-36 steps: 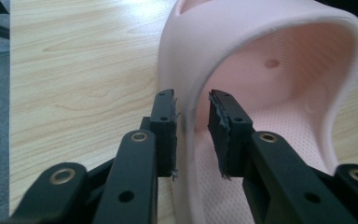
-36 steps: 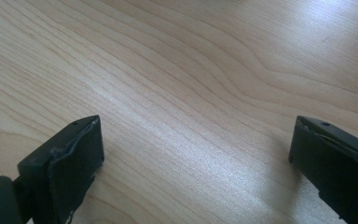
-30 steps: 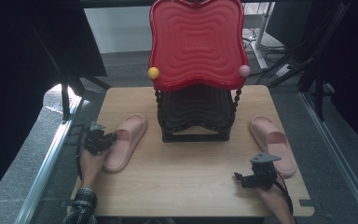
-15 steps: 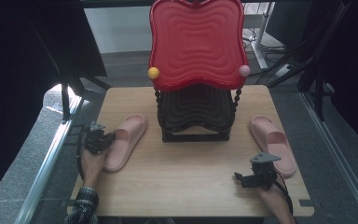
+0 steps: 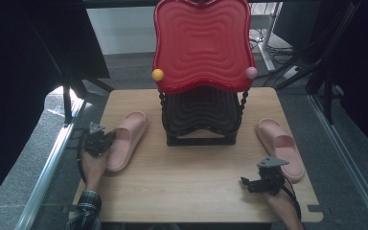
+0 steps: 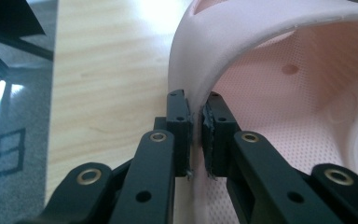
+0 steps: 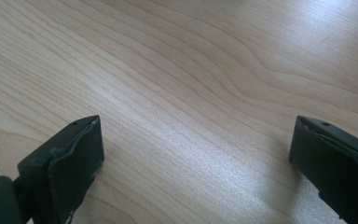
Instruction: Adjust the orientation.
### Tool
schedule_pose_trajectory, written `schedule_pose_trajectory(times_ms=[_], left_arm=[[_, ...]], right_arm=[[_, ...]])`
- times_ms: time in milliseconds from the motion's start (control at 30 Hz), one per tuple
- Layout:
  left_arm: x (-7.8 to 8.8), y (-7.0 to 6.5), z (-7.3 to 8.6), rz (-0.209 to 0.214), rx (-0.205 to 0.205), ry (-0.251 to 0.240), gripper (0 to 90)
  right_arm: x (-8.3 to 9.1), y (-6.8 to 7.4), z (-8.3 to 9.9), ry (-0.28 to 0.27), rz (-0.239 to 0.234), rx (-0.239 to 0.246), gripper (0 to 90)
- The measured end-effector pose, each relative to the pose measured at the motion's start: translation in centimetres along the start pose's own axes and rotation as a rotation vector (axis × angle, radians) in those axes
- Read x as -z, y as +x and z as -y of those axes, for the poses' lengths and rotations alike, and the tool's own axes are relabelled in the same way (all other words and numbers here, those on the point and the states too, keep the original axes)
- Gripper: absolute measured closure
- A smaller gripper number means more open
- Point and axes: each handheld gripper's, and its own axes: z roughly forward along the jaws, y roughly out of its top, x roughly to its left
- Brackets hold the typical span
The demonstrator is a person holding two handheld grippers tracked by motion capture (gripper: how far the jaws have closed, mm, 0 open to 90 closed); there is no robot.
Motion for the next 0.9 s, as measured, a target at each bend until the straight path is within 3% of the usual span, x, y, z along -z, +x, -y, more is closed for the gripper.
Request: schedule_pose_trajectory(times_ms=[567, 900], left_arm=[[2.1, -0.2, -2.5, -0.032, 0.062, -0.178, 82.7], [2.8, -0.7, -4.3, -0.064, 0.051, -0.287, 83.0]], right_arm=[[0.0, 0.0, 0.0, 0.000, 0.000, 0.000, 2.9], [0.0, 0.0, 0.0, 0.000, -0.001, -0.003, 2.9]])
